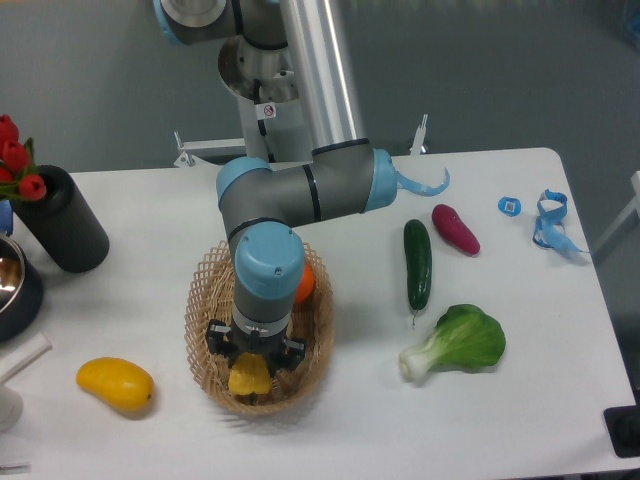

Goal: Pick up the yellow pepper from the basket
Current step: 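Lift the held yellow pepper up out of the basket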

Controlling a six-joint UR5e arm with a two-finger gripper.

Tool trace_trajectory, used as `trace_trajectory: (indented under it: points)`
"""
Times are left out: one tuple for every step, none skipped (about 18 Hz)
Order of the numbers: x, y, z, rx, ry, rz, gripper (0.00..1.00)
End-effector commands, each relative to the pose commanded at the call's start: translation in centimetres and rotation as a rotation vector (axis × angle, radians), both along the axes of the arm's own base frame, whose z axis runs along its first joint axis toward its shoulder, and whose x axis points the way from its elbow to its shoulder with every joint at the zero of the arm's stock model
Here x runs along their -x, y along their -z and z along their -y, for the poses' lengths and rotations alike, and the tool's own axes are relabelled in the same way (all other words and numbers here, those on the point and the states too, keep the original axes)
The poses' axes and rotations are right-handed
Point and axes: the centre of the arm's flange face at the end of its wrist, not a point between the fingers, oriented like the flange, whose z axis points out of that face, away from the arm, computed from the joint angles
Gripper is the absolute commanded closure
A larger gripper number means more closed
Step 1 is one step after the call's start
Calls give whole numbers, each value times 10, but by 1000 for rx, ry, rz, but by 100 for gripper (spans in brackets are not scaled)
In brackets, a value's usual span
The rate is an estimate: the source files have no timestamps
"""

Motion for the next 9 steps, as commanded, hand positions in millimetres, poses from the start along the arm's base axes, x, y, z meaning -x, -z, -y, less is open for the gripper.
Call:
trace_trajectory:
  points:
    - [2, -12, 2, -15, 19, -17, 70]
    - [11, -30, 12, -34, 33, -42, 70]
    - [20, -49, 23, -55, 47, -71, 70]
    - [29, -68, 34, -72, 61, -98, 70]
    - [41, -81, 45, -84, 75, -124, 70]
    - [64, -92, 64, -93, 97, -160, 70]
    - [82, -97, 77, -94, 115, -184, 70]
    - [100, -102, 89, -96, 137, -211, 70]
    - [116, -110, 100, -99, 158, -239, 70]
